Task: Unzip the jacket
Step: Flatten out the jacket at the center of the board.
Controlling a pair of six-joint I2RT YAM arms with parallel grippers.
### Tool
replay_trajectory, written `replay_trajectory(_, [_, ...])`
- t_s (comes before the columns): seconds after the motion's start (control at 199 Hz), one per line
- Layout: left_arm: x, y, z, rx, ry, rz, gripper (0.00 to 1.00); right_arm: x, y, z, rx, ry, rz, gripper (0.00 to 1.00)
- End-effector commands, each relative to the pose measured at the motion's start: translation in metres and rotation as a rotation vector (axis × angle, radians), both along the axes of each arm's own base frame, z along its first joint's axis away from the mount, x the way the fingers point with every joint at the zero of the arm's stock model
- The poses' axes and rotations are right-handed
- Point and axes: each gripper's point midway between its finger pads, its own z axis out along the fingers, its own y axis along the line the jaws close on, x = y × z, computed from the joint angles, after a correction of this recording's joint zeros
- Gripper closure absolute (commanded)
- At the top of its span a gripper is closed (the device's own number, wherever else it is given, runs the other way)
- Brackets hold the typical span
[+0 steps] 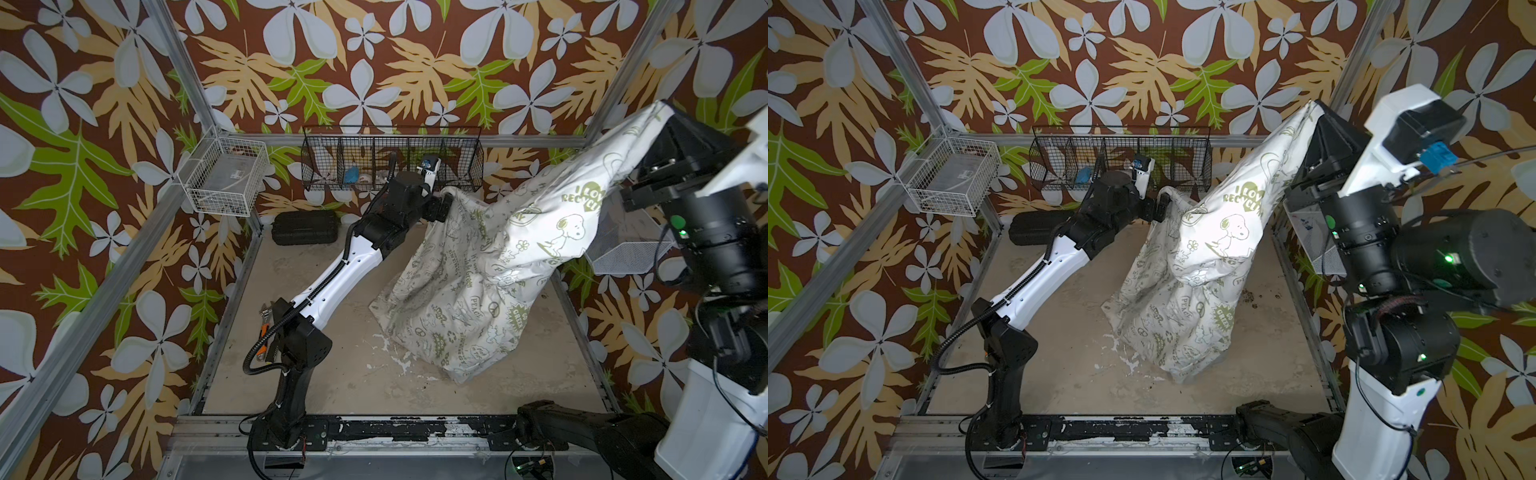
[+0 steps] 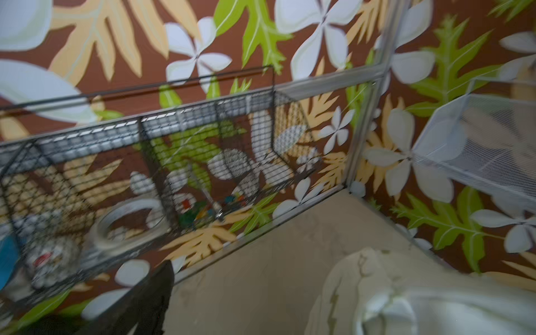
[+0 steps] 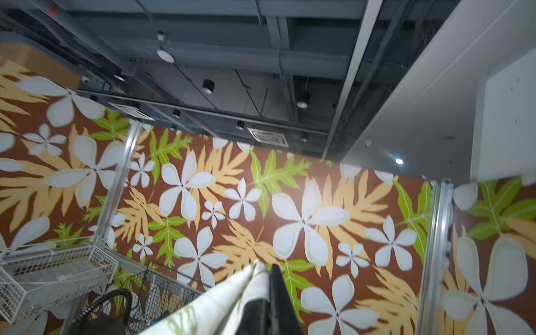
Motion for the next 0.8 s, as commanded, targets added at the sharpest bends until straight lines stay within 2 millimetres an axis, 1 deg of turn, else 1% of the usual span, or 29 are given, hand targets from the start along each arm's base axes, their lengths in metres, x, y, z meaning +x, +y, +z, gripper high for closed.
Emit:
replay_trajectory(0.0, [-0.008, 0.079, 0.002, 0.064, -0.016, 0.319, 0.00, 0.056, -0.020, -0.043, 0.087, 0.211, -0.150, 1.00])
replay_trajectory(0.03, [-0.017, 0.099, -0.003, 0.068, -0.004, 0.360, 0.00, 0.070, -0.019, -0.053, 0.097, 0.255, -0.165, 1.00])
replay_trajectory(0.045, [-0.023, 0.109, 0.000, 0.055, -0.005, 0.379, 0.00, 0.077, -0.019, -0.059, 0.100, 0.278, -0.173, 1.00])
replay_trajectory(0.055, [-0.027, 0.116, -0.005, 0.055, 0.004, 0.391, 0.00, 0.082, -0.019, -0.062, 0.103, 0.292, -0.177, 1.00])
replay_trajectory(0.06, [-0.029, 0.120, -0.002, 0.047, 0.001, 0.399, 0.00, 0.084, -0.019, -0.064, 0.105, 0.299, -0.178, 1.00])
replay_trajectory(0.07, [-0.032, 0.126, -0.007, 0.042, 0.008, 0.411, 0.00, 0.089, -0.019, -0.068, 0.109, 0.315, -0.187, 1.00])
replay_trajectory(0.11, [-0.050, 0.151, -0.012, -0.004, 0.024, 0.454, 0.00, 0.106, -0.019, -0.081, 0.115, 0.369, -0.207, 1.00])
replay_trajectory(0.125, [-0.058, 0.158, -0.014, -0.015, 0.029, 0.459, 0.00, 0.113, -0.019, -0.086, 0.115, 0.384, -0.215, 1.00])
replay_trajectory(0.13, [-0.061, 0.160, -0.011, -0.028, 0.025, 0.460, 0.00, 0.115, -0.019, -0.088, 0.114, 0.390, -0.218, 1.00])
replay_trajectory(0.15, [-0.072, 0.168, -0.016, -0.050, 0.033, 0.462, 0.00, 0.122, -0.018, -0.095, 0.109, 0.415, -0.227, 1.00])
replay_trajectory(0.155, [-0.075, 0.170, -0.013, -0.060, 0.030, 0.460, 0.00, 0.124, -0.019, -0.096, 0.110, 0.418, -0.232, 1.00])
replay_trajectory(0.201, [-0.100, 0.184, -0.023, -0.111, 0.048, 0.451, 0.00, 0.140, -0.019, -0.110, 0.113, 0.461, -0.258, 1.00])
replay_trajectory(0.226, [-0.111, 0.188, -0.031, -0.149, 0.069, 0.439, 0.00, 0.148, -0.021, -0.117, 0.114, 0.483, -0.271, 1.00])
replay_trajectory(0.261, [-0.130, 0.194, -0.034, -0.215, 0.087, 0.409, 0.00, 0.158, -0.024, -0.128, 0.122, 0.517, -0.284, 1.00])
replay_trajectory(0.266, [-0.131, 0.193, -0.038, -0.218, 0.096, 0.404, 0.00, 0.159, -0.025, -0.130, 0.123, 0.522, -0.287, 1.00])
replay_trajectory(0.321, [-0.155, 0.191, -0.053, -0.282, 0.139, 0.349, 0.00, 0.175, -0.035, -0.148, 0.150, 0.581, -0.317, 1.00])
replay_trajectory(0.376, [-0.171, 0.182, -0.072, -0.293, 0.191, 0.291, 0.00, 0.186, -0.046, -0.167, 0.177, 0.643, -0.334, 1.00])
replay_trajectory(0.426, [-0.178, 0.177, -0.095, -0.268, 0.246, 0.281, 0.00, 0.193, -0.055, -0.183, 0.195, 0.693, -0.348, 1.00])
replay_trajectory(0.456, [-0.181, 0.170, -0.105, -0.250, 0.274, 0.260, 0.00, 0.195, -0.062, -0.190, 0.204, 0.714, -0.364, 1.00])
replay_trajectory(0.501, [-0.184, 0.154, -0.113, -0.234, 0.302, 0.209, 0.00, 0.195, -0.072, -0.198, 0.217, 0.737, -0.392, 1.00])
replay_trajectory(0.531, [-0.187, 0.140, -0.114, -0.233, 0.307, 0.167, 0.00, 0.193, -0.078, -0.201, 0.224, 0.744, -0.410, 1.00])
replay_trajectory(0.582, [-0.194, 0.109, -0.111, -0.223, 0.289, 0.080, 0.00, 0.188, -0.090, -0.204, 0.243, 0.748, -0.457, 1.00])
replay_trajectory(0.657, [-0.209, 0.055, -0.111, -0.214, 0.281, -0.040, 0.00, 0.180, -0.100, -0.209, 0.255, 0.758, -0.503, 1.00])
replay_trajectory(0.682, [-0.214, 0.035, -0.116, -0.211, 0.302, -0.078, 0.00, 0.178, -0.103, -0.210, 0.256, 0.759, -0.518, 1.00])
replay_trajectory(0.712, [-0.221, 0.013, -0.118, -0.224, 0.325, -0.122, 0.00, 0.175, -0.106, -0.212, 0.263, 0.763, -0.534, 1.00])
replay_trajectory(0.737, [-0.226, -0.008, -0.125, -0.224, 0.355, -0.156, 0.00, 0.173, -0.108, -0.213, 0.268, 0.767, -0.544, 1.00])
replay_trajectory(0.797, [-0.249, -0.057, -0.136, -0.237, 0.412, -0.255, 0.00, 0.168, -0.113, -0.218, 0.285, 0.779, -0.552, 1.00])
